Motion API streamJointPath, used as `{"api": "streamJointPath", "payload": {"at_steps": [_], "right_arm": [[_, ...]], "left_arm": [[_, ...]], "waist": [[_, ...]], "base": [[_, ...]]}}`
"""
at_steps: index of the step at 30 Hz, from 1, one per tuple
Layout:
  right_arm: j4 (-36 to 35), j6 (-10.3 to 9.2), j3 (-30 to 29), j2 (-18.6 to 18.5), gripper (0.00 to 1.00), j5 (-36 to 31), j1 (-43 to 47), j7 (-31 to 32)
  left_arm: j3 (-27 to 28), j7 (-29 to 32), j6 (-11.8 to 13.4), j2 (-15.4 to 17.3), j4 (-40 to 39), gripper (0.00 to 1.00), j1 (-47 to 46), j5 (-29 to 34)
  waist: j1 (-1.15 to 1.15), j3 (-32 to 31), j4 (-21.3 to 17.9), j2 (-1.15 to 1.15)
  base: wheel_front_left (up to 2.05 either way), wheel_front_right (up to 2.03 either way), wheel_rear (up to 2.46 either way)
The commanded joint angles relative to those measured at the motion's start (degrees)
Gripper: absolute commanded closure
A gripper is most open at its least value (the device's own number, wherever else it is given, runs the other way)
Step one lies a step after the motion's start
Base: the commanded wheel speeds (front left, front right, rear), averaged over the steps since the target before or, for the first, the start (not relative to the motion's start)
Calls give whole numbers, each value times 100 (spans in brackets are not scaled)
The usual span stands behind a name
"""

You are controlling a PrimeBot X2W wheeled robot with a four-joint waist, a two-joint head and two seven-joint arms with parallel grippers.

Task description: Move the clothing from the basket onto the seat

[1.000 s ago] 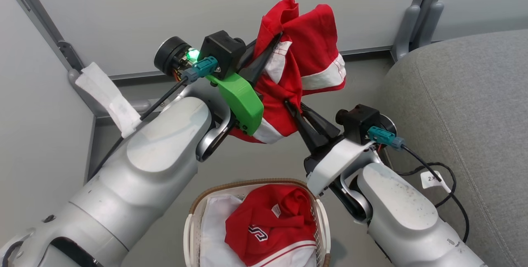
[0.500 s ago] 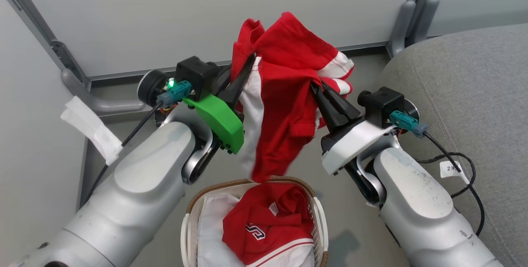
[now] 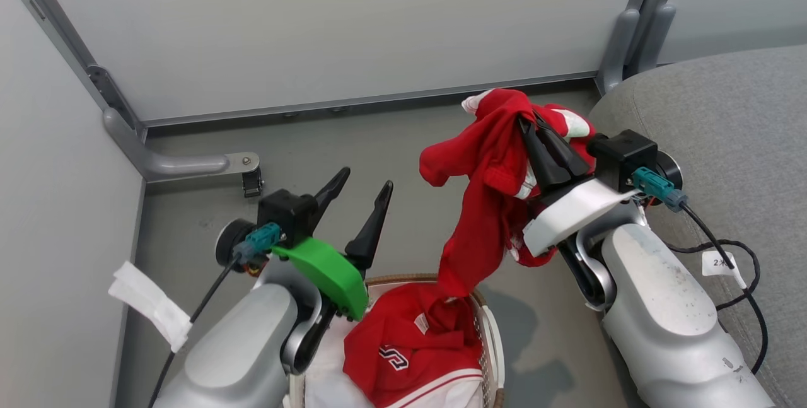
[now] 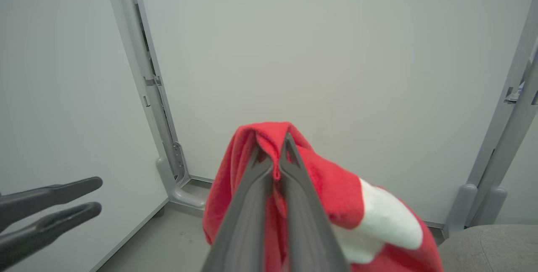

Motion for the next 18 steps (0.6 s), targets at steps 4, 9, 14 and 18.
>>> {"api": "streamJointPath", "payload": {"at_steps": [4,9,14,18], "right_arm": [[-24,-6,-171,-19,100,-113,164,-4],[-35,-6,-290,-19,100,-193,252,-4],[-43,-6,-370,-20,100,-243,320,-4],[-37,-6,-415,-19,100,-240,345,-4]], "left_arm": [[278,-18,-127,-135,-4,0,539,241],[450,-20,-232,-304,66,0,930,486],[596,-20,-287,-442,118,0,1115,744],[713,-20,-311,-535,120,0,1166,887]], "waist": [[0,-19,-7,0],[0,-46,-20,0],[0,-47,-51,0],[0,-60,-111,0]], "base": [[0,0,0],[0,0,0],[0,0,0],[0,0,0]]}}
